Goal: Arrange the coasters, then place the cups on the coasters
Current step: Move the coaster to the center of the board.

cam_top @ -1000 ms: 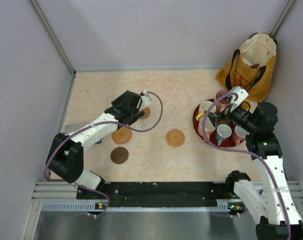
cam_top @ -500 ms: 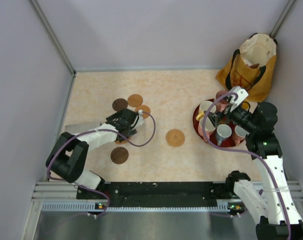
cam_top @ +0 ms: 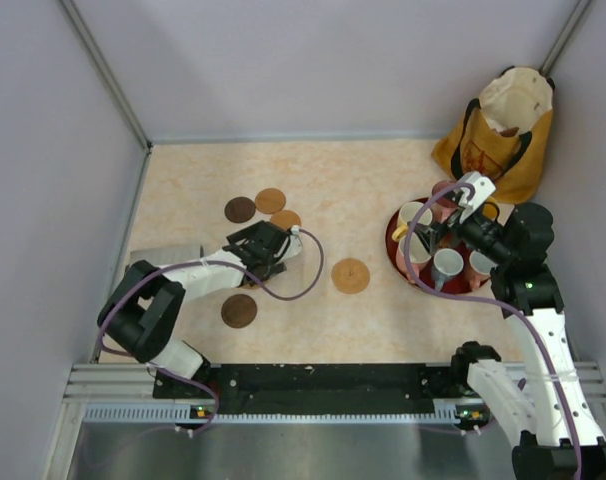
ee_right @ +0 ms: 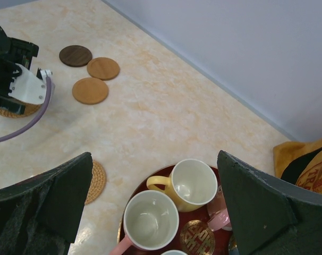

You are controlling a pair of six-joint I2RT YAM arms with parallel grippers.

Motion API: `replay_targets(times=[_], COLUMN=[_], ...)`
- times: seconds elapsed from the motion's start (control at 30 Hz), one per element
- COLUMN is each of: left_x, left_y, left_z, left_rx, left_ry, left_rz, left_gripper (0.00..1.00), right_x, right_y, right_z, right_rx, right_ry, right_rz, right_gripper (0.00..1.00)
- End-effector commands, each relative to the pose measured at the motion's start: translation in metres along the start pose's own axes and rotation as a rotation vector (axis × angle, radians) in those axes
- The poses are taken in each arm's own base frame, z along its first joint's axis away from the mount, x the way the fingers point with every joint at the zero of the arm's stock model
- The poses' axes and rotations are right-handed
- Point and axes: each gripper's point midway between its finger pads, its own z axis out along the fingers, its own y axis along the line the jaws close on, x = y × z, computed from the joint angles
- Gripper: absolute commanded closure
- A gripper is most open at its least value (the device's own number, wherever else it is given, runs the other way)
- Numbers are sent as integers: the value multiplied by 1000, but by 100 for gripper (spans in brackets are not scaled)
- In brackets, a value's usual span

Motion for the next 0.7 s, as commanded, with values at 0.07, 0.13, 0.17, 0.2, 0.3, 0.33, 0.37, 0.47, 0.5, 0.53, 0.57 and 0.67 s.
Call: replay_targets(times=[0.07,0.13,0.17,0.2,0.3,0.33,0.37,0.47,0.5,0.53,0.57,0.67], left_x=[-35,-41,-43,-44,-52,-56,-60,-73,-77,-81,-85,-95], left_y=[-65,-78,-83,-87,-97,-98,-100,-97,-94,-91,-87,-68], left_z=[-10,-14,-16,-18,-27,-31,-35,-48,-52,-56,-59,-61], left_rx=[174,199,211,221,261,267,279,299,299,298,291,213], left_ry=[-127,-141,-147,-152,-187,-202,-221,-280,-301,-321,-337,-365], left_rz=[93,123,136,142,149,145,141,113,101,100,94,71], left_gripper=[2,1,2,2,2,2,2,2,2,1,1,2], right_x=[-10,-11,-11,-11,-10,-11,-10,-10,-11,-11,-10,-10], right_y=[0,0,1,1,1,1,1,1,1,1,1,0], right_z=[1,1,1,1,1,1,1,1,1,1,1,1], right_rx=[-9,-10,-11,-10,-10,-11,-11,-10,-11,-10,-13,-8], right_ry=[-34,-36,-36,-36,-35,-36,-33,-35,-36,-36,-35,-33], right_rz=[-28,-29,-28,-29,-30,-31,-30,-31,-32,-32,-31,-30], right_gripper=[1,1,1,1,1,1,1,1,1,1,1,1])
